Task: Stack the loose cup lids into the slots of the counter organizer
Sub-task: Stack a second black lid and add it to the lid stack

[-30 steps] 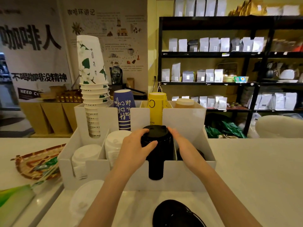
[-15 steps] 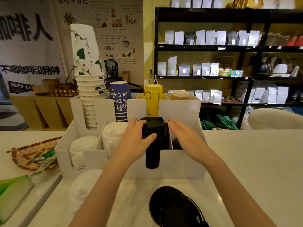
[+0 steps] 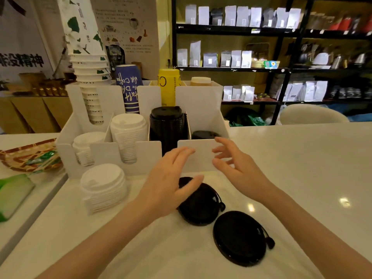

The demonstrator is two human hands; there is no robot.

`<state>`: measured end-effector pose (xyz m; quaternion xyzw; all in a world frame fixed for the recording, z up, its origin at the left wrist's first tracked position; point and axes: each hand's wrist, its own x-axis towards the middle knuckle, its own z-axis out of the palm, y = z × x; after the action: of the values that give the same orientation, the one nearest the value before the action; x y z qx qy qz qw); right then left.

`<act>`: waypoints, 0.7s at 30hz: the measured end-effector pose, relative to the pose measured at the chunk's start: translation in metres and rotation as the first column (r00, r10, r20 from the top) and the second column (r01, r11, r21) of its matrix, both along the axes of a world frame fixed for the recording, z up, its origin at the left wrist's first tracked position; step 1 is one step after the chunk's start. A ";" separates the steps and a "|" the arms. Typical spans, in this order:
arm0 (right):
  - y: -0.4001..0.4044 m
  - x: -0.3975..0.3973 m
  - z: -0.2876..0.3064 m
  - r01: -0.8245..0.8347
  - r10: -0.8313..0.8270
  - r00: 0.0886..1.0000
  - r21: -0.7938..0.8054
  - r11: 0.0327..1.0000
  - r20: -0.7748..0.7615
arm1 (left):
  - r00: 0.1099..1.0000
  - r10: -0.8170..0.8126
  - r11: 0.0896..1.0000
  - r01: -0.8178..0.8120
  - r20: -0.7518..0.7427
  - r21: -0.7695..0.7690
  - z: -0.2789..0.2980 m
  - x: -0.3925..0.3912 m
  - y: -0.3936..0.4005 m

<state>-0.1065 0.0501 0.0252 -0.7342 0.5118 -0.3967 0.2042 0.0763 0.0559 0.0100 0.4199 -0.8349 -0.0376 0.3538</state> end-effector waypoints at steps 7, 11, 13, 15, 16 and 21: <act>0.017 -0.014 -0.035 0.015 -0.013 1.000 0.143 0.990 -0.017 | 0.978 -0.013 0.996 -0.007 0.209 0.091 -0.040 0.007 0.026; 0.021 -0.013 -0.041 0.013 -0.005 0.999 0.186 0.982 -0.044 | 0.986 -0.039 0.993 0.021 0.164 0.113 -0.044 0.009 0.026; 0.021 -0.013 -0.043 0.023 -0.011 0.998 0.195 0.981 -0.064 | 0.988 -0.046 0.987 0.024 0.144 0.156 -0.048 0.010 0.025; 0.021 -0.015 -0.046 0.027 -0.009 0.996 0.203 0.979 -0.090 | 0.992 -0.033 0.982 0.011 0.118 0.188 -0.051 0.011 0.024; 0.021 -0.016 -0.047 0.027 -0.007 0.995 0.209 0.978 -0.096 | 0.995 -0.024 0.979 0.004 0.096 0.204 -0.052 0.011 0.023; 0.022 -0.015 -0.049 0.019 -0.002 0.997 0.214 0.977 -0.079 | 0.999 0.008 0.972 0.003 -0.042 0.236 -0.050 0.009 0.023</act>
<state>-0.1215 0.0725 -0.0235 -0.7199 0.5632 -0.3112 0.2601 0.0856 0.0789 -0.0395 0.4591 -0.8162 -0.1451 0.3193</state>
